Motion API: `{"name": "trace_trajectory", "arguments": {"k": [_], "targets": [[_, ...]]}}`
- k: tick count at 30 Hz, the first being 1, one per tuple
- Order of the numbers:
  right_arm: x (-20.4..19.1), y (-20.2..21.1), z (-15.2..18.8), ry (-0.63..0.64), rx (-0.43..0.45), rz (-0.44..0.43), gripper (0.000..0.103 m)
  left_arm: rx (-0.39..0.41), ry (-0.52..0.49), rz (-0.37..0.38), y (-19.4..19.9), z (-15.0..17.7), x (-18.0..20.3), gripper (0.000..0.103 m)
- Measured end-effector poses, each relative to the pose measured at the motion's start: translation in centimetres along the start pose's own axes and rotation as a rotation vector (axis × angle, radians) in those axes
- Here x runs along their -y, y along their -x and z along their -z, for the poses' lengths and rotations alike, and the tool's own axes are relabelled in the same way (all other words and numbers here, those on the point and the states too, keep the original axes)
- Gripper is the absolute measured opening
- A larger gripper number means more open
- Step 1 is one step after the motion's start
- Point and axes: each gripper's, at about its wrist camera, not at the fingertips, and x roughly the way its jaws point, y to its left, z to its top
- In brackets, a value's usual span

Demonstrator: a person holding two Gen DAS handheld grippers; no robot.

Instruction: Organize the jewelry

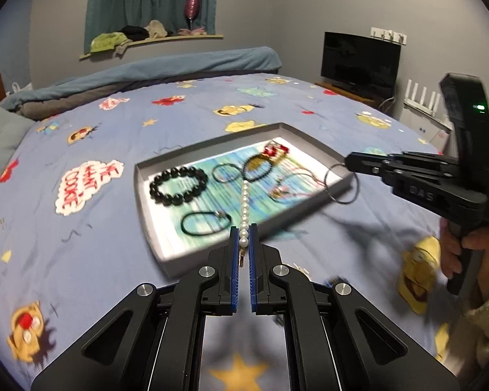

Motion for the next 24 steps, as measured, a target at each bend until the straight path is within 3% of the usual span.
{"name": "trace_trajectory", "arguments": {"k": [15,24], "targets": [[-2.6,-4.3,-3.5,0.030,0.020,-0.068,0.000,-0.125,-0.015,0.019,-8.7,-2.7,-1.7,0.006],[-1.1,-3.0,-0.7,0.040,-0.044,-0.041,0.001,-0.112,-0.015,0.028,-8.0,-1.8,-1.7,0.006]]}}
